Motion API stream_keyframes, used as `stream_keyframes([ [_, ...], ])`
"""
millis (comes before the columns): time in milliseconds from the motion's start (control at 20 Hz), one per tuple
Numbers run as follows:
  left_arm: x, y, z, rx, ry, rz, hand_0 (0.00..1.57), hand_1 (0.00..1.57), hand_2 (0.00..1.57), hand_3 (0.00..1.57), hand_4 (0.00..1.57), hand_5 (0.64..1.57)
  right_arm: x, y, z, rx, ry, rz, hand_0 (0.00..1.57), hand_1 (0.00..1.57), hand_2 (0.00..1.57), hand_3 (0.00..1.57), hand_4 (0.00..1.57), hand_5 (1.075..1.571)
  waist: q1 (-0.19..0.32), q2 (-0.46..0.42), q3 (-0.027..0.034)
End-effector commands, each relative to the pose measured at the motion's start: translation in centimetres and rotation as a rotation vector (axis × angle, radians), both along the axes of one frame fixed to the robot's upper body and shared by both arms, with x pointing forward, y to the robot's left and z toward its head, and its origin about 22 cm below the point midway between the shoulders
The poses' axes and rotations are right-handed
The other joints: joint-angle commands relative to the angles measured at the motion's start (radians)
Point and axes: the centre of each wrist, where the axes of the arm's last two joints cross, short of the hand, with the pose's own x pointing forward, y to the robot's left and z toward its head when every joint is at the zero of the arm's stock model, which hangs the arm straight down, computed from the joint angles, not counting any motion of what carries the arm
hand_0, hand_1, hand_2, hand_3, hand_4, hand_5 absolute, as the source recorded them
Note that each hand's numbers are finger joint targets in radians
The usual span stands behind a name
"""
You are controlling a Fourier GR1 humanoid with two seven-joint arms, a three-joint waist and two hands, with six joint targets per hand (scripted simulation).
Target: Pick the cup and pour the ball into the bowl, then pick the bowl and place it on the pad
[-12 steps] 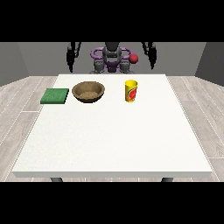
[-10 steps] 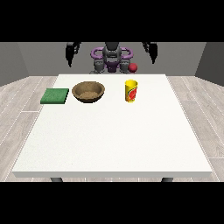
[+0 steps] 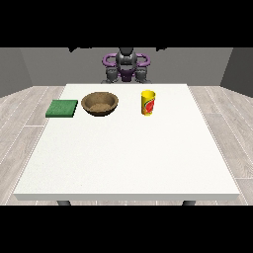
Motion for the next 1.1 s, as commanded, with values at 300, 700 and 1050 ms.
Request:
stream_keyframes([
  [300,0.0,-2.9,5.4,-0.027,-0.164,0.001,0.0,0.0,0.0,0.0,0.0,1.524,0.3,-2.2,3.3,0.043,-0.146,-0.047,0.0,0.0,0.0,0.0,0.48,1.558,0.028,0.168,-0.0012],
  [700,4.9,0.8,3.3,0.062,-0.328,0.068,0.0,0.0,0.0,0.0,0.0,1.5,1.6,-0.7,3.7,0.037,-0.283,0.034,0.0,0.0,0.0,0.0,0.29,1.569,-0.03,0.349,-0.0016],
  [1050,8.0,2.3,2.2,0.094,-0.419,0.083,0.0,0.0,0.0,0.0,0.0,1.464,3.5,-2.1,2.5,0.019,-0.363,0.026,0.0,0.0,0.0,0.0,0.18,1.571,-0.023,0.438,-0.0013],
])
